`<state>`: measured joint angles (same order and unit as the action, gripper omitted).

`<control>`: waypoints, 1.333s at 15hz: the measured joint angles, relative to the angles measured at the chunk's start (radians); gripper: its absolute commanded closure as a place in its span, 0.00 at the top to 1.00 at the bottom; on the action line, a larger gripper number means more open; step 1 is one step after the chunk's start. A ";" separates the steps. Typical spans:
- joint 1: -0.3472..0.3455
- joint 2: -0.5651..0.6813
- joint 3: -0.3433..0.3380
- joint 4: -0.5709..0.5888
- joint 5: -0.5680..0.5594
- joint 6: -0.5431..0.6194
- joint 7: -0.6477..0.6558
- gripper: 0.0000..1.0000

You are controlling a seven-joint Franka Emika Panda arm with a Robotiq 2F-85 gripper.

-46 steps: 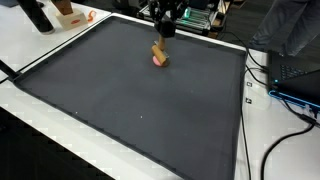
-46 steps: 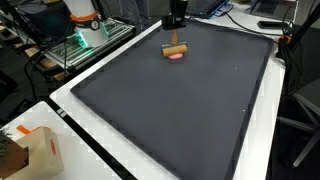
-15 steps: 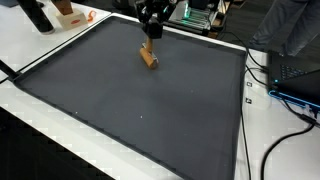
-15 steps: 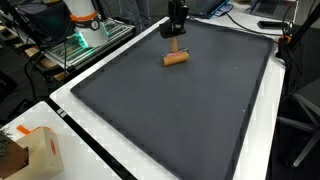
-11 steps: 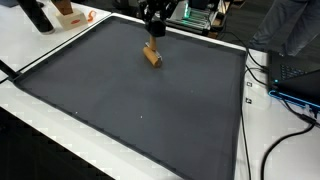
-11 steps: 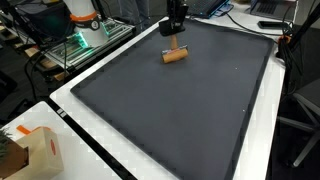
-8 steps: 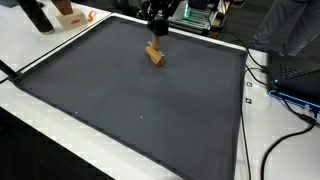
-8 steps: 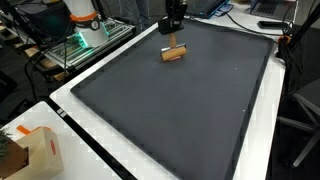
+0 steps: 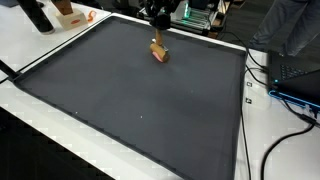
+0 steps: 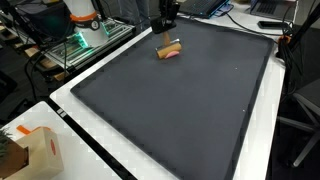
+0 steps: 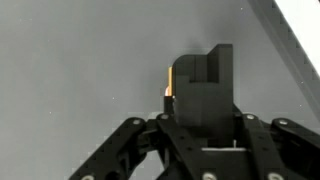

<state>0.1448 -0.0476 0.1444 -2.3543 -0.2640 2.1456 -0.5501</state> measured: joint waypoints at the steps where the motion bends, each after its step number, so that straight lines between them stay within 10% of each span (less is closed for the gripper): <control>1: 0.000 -0.006 -0.001 -0.006 0.000 -0.004 0.001 0.23; 20: 0.006 -0.016 0.018 -0.033 -0.141 -0.110 0.104 0.23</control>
<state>0.1509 -0.0637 0.1627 -2.3871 -0.4047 2.0357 -0.4462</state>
